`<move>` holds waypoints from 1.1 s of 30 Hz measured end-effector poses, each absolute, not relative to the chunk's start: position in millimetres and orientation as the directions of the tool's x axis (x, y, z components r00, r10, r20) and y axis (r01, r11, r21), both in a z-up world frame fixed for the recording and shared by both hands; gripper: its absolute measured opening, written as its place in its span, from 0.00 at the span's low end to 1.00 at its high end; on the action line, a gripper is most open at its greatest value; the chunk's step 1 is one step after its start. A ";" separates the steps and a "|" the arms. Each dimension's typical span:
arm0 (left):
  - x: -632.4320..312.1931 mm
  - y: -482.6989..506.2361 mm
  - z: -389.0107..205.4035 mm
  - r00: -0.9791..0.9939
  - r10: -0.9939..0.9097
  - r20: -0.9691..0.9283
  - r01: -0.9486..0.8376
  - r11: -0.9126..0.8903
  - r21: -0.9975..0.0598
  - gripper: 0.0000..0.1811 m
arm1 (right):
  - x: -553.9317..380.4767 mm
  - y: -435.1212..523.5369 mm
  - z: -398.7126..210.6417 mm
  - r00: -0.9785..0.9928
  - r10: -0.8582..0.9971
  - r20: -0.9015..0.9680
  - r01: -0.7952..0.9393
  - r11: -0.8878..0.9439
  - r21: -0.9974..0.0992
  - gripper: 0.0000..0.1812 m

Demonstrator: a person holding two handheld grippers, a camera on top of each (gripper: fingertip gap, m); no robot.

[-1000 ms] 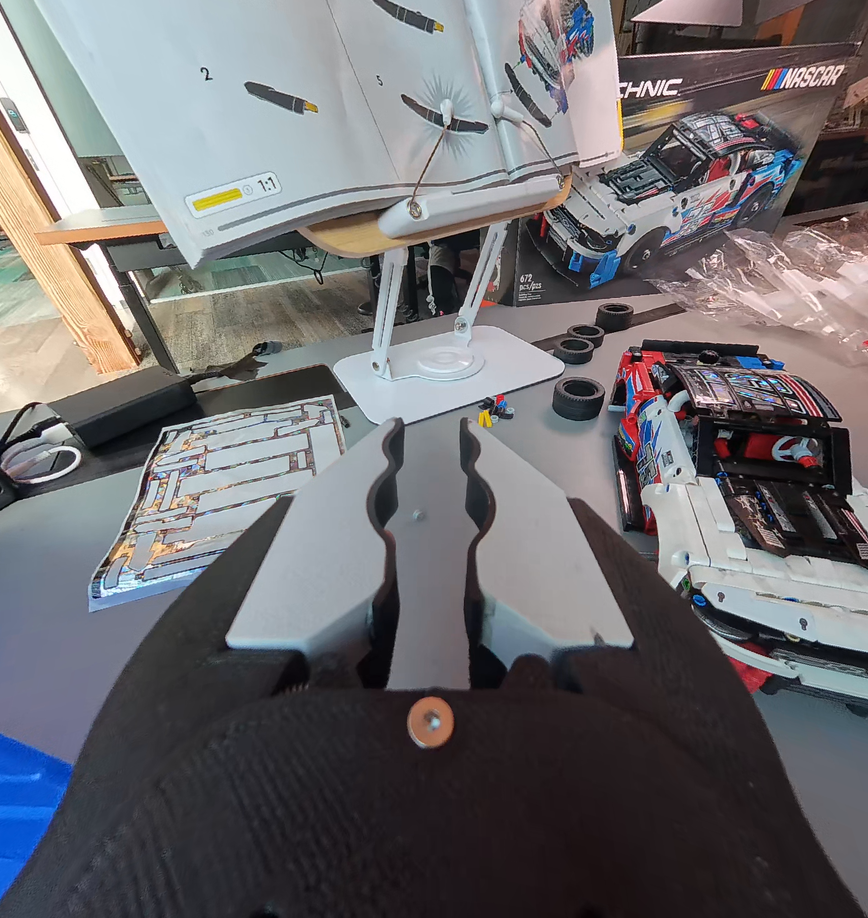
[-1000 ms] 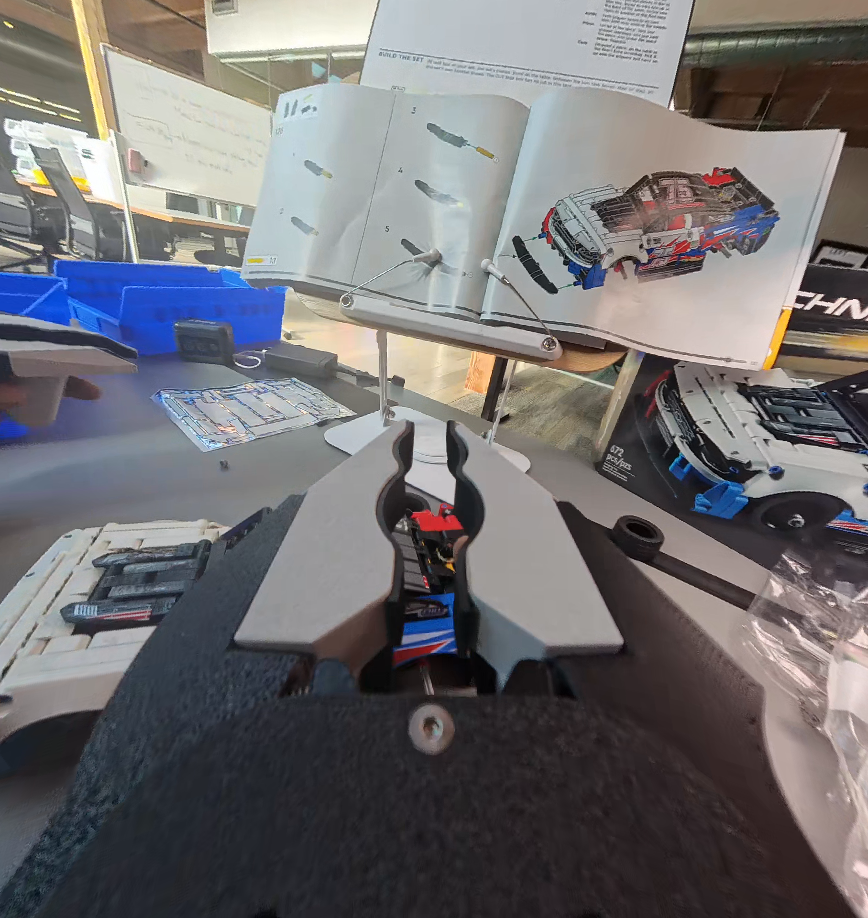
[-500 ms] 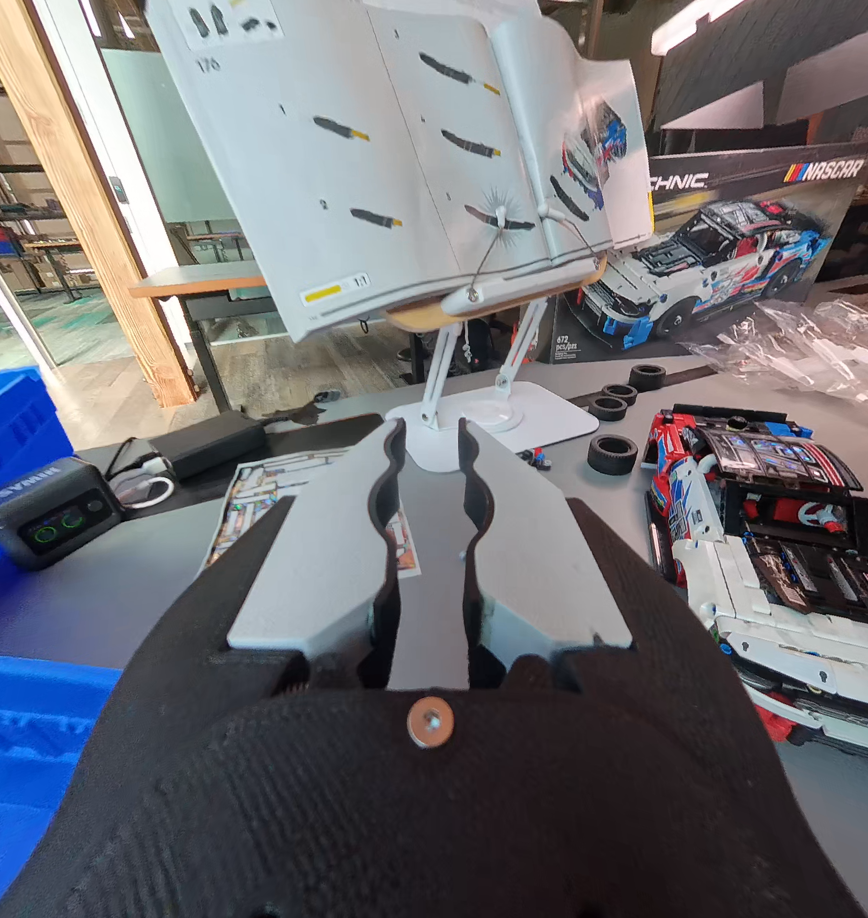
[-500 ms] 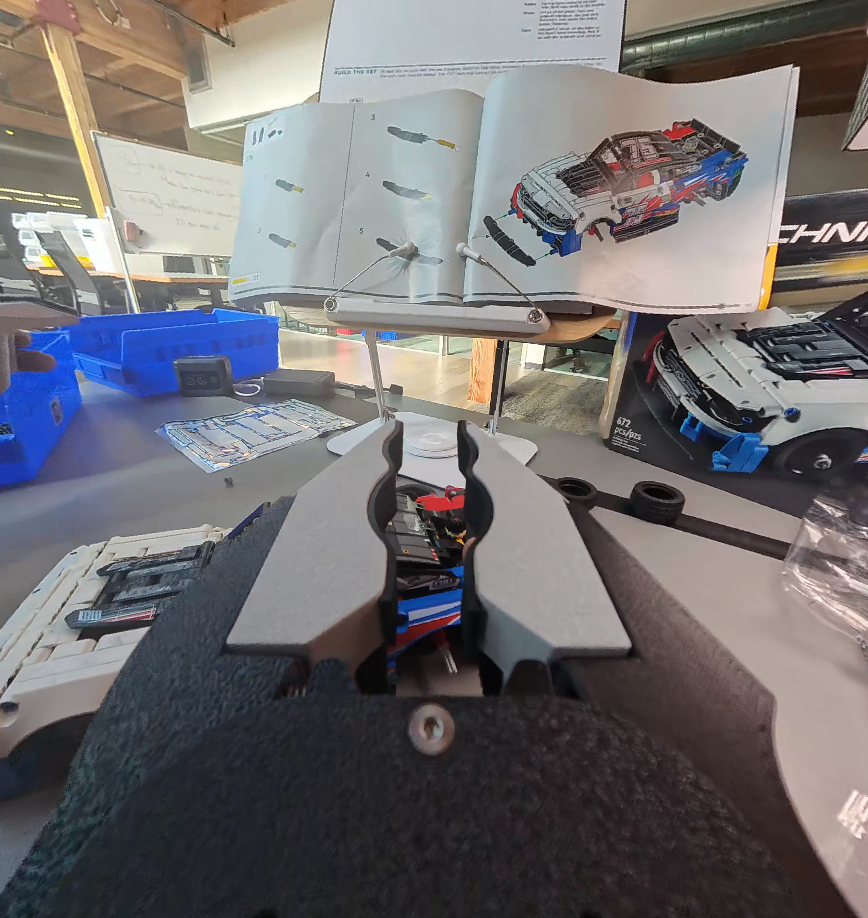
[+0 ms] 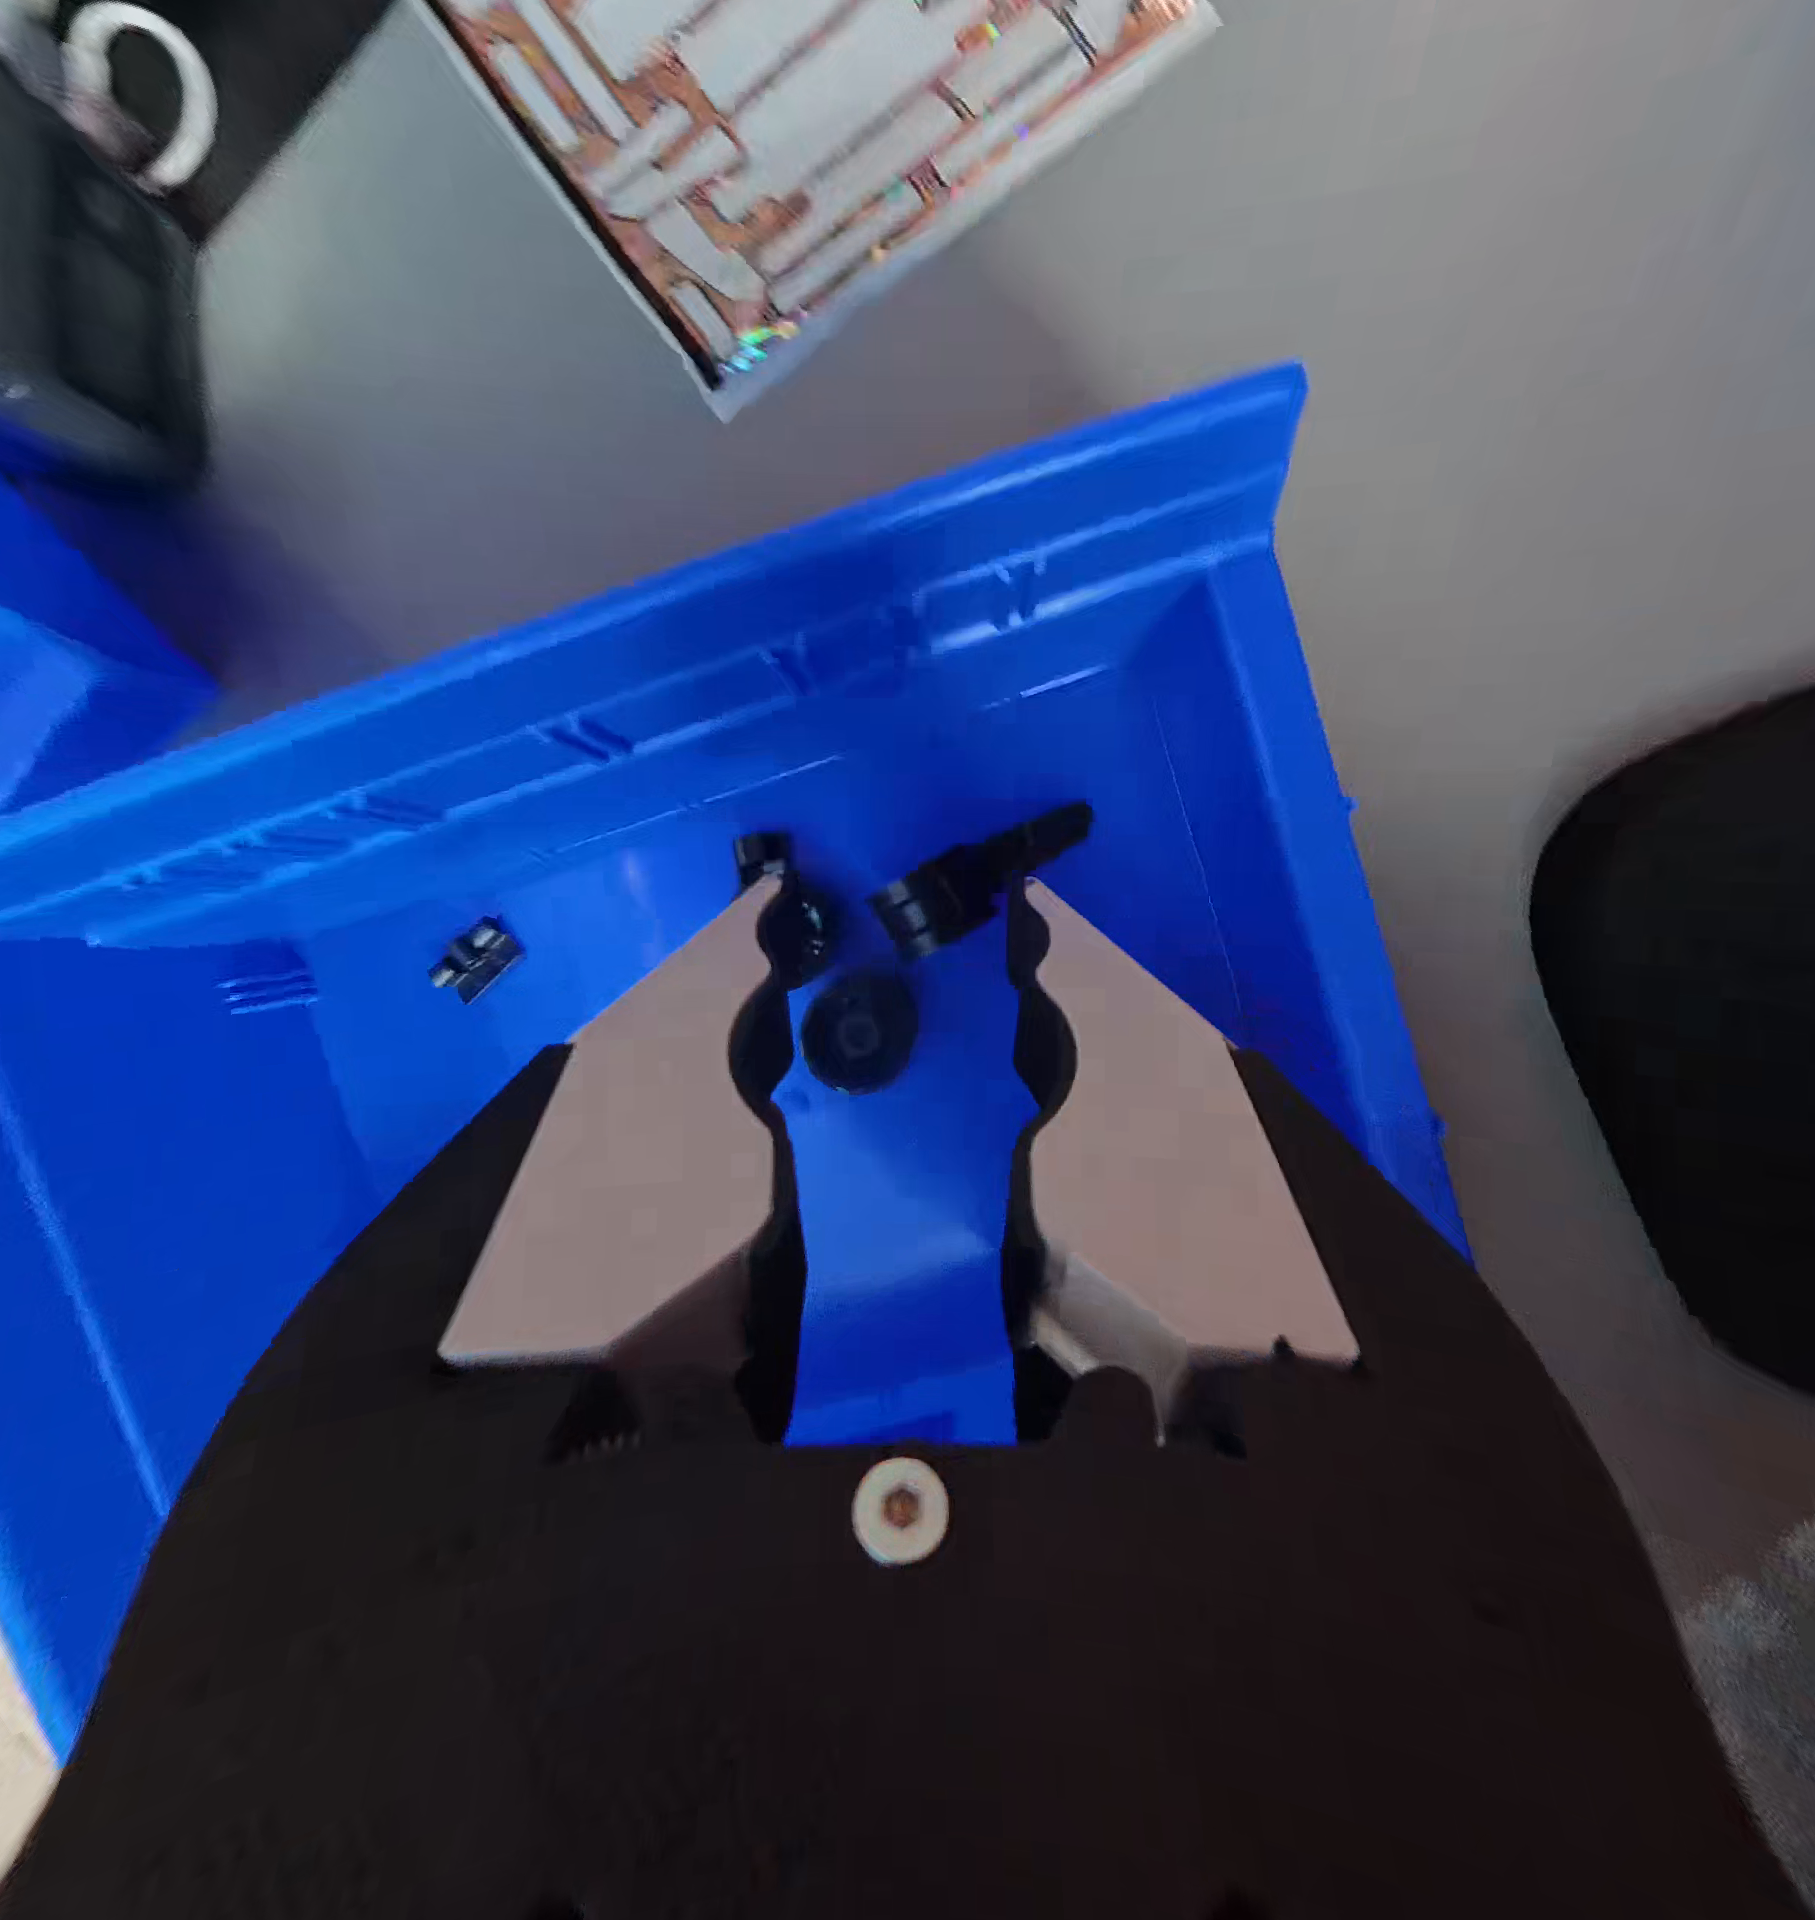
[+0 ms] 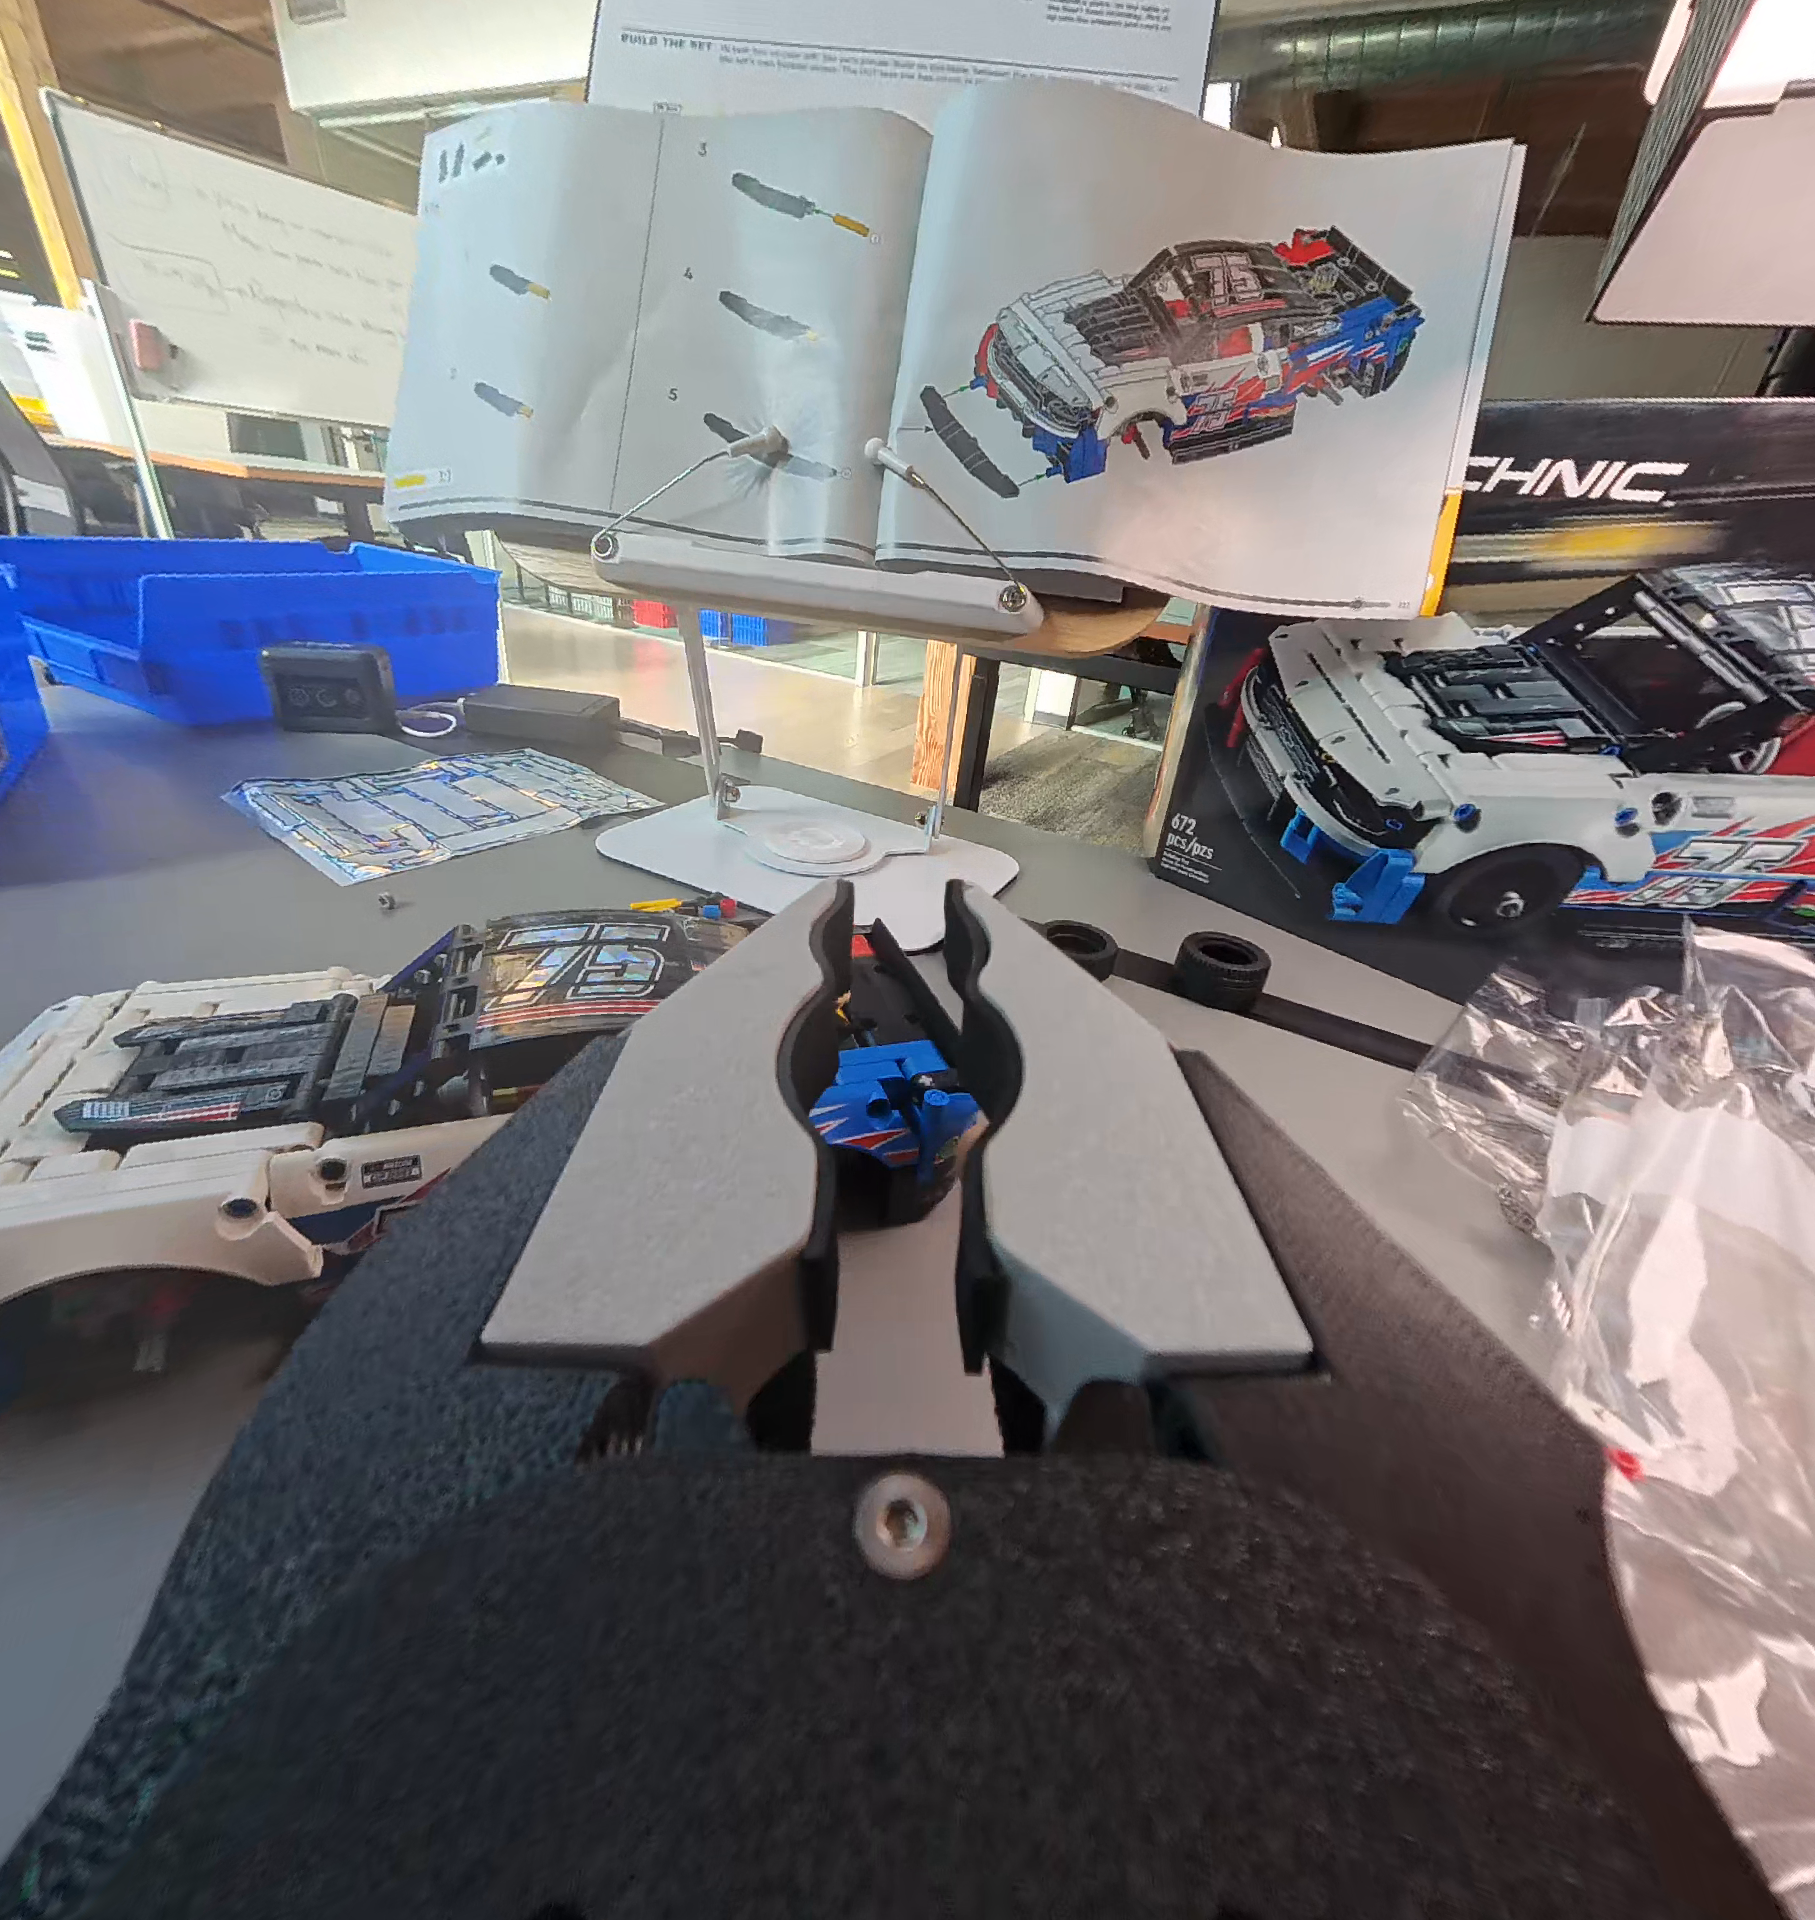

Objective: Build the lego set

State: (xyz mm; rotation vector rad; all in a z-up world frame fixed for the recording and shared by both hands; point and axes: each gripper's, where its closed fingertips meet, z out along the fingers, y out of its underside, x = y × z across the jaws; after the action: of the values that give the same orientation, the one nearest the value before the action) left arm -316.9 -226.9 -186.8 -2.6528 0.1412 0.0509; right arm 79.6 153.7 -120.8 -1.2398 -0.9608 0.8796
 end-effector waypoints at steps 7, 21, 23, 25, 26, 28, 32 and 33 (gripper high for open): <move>-314.4 -231.2 -244.4 0.910 -0.372 -0.184 -0.408 -0.884 -0.228 0.18 | 88.9 162.4 -129.0 0.399 0.904 0.153 0.029 0.155 -0.988 0.07; -253.4 -280.4 -219.5 0.886 -0.449 0.113 -0.413 -0.877 -0.247 0.23 | 86.6 172.5 -141.4 0.418 0.898 0.140 0.063 0.125 -0.990 0.07; -246.1 -290.5 -233.5 0.868 -0.477 0.138 -0.451 -0.874 -0.182 0.22 | 85.5 173.0 -143.6 0.416 0.899 0.136 0.069 0.118 -0.991 0.07; -253.6 -296.3 -248.9 0.873 -0.476 0.111 -0.466 -0.879 -0.100 0.14 | 85.0 172.7 -144.0 0.416 0.898 0.142 0.075 0.121 -0.990 0.07; -259.9 -299.6 -254.2 0.877 -0.472 0.093 -0.468 -0.882 -0.056 0.07 | 85.1 172.4 -144.0 0.418 0.896 0.149 0.080 0.127 -0.989 0.07; -279.9 -306.0 -255.3 0.895 -0.445 0.038 -0.446 -0.895 0.020 0.07 | 86.6 172.3 -143.7 0.423 0.891 0.164 0.090 0.139 -0.986 0.07; -322.3 -302.9 -247.5 0.932 -0.348 -0.103 -0.348 -0.937 0.017 0.18 | 87.7 173.3 -143.8 0.430 0.890 0.152 0.083 0.128 -0.988 0.07; -321.0 -292.8 -244.4 0.935 -0.337 -0.110 -0.344 -0.938 -0.046 0.20 | 87.1 173.2 -143.6 0.430 0.890 0.150 0.081 0.128 -0.988 0.07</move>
State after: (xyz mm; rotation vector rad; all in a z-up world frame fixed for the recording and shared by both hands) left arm -321.0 -292.8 -244.4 -3.0264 0.5334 0.1547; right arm 87.1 173.2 -143.6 -1.3204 -0.9725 0.7496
